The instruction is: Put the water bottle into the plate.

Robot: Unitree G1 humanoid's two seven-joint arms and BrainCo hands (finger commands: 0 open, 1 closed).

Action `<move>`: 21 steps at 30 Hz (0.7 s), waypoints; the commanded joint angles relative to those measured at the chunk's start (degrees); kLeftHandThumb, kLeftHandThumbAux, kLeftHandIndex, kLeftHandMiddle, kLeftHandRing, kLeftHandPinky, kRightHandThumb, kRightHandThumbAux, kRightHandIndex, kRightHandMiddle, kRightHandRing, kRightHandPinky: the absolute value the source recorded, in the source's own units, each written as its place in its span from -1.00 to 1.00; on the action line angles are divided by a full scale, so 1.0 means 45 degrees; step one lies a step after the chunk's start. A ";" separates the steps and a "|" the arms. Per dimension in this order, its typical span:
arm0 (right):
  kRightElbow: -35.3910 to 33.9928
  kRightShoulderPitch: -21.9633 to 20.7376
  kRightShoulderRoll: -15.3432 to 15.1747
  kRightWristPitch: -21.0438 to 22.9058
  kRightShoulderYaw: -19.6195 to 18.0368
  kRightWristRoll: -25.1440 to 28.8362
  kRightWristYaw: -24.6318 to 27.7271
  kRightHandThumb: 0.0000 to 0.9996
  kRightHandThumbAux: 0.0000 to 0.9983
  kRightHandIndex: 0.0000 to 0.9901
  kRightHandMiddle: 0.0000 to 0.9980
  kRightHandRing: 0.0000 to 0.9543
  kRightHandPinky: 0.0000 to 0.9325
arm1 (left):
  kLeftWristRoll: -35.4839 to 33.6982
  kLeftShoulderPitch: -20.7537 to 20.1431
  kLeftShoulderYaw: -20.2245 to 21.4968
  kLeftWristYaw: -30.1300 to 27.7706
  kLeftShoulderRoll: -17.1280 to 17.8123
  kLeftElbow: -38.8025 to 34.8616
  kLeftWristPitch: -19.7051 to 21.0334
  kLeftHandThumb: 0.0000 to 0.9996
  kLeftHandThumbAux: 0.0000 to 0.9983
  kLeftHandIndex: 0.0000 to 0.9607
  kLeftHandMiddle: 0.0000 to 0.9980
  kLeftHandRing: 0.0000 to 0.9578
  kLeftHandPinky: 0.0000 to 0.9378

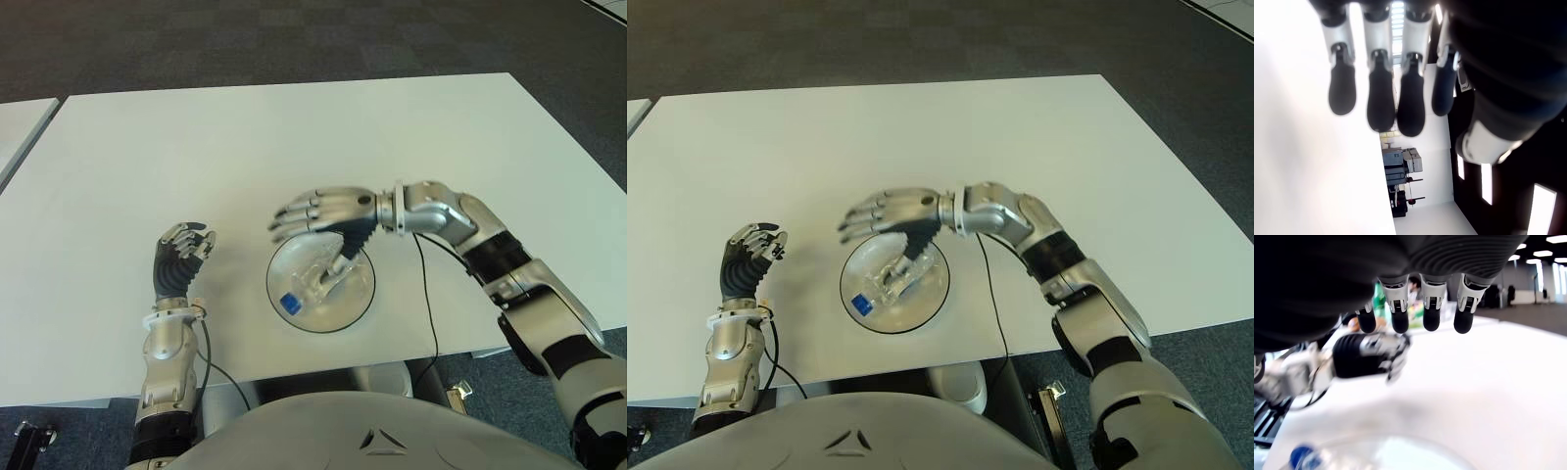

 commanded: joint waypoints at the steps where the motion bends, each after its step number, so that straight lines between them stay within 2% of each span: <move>1: 0.1064 -0.0829 0.0611 0.0909 -0.0324 -0.0445 -0.0735 -0.64 -0.45 -1.00 -1.00 -1.00 -1.00 | 0.0088 -0.0090 0.0006 -0.0035 0.0053 0.0131 0.0277 0.41 0.43 -0.10 0.30 0.33 0.33; 4: 0.2564 -0.1920 0.1059 0.2422 -0.0719 -0.0856 -0.1595 -0.77 -0.29 -1.00 -1.00 -1.00 -1.00 | -0.0024 -0.0122 0.0025 -0.0049 -0.0003 0.0121 0.0355 0.41 0.43 -0.10 0.28 0.32 0.30; 9: 0.3653 -0.2699 0.1469 0.4045 -0.1019 -0.0712 -0.1881 -0.89 -0.13 -1.00 -1.00 -1.00 -1.00 | -0.0120 -0.0146 0.0029 -0.0047 -0.0059 0.0090 0.0455 0.42 0.43 -0.10 0.28 0.31 0.28; 15: 0.2656 -0.2096 0.1224 0.4981 -0.1554 0.0266 -0.1148 -0.91 0.00 -1.00 -1.00 -1.00 -1.00 | -0.0081 -0.0113 0.0036 0.0095 -0.0184 -0.0093 0.0715 0.42 0.43 -0.10 0.28 0.30 0.28; 21: 0.0787 -0.0685 0.1085 0.6404 -0.2468 0.1380 -0.0793 -0.86 0.10 -1.00 -1.00 -1.00 -1.00 | -0.0131 -0.0041 0.0095 0.0251 -0.0389 -0.0382 0.0969 0.42 0.43 -0.10 0.26 0.28 0.26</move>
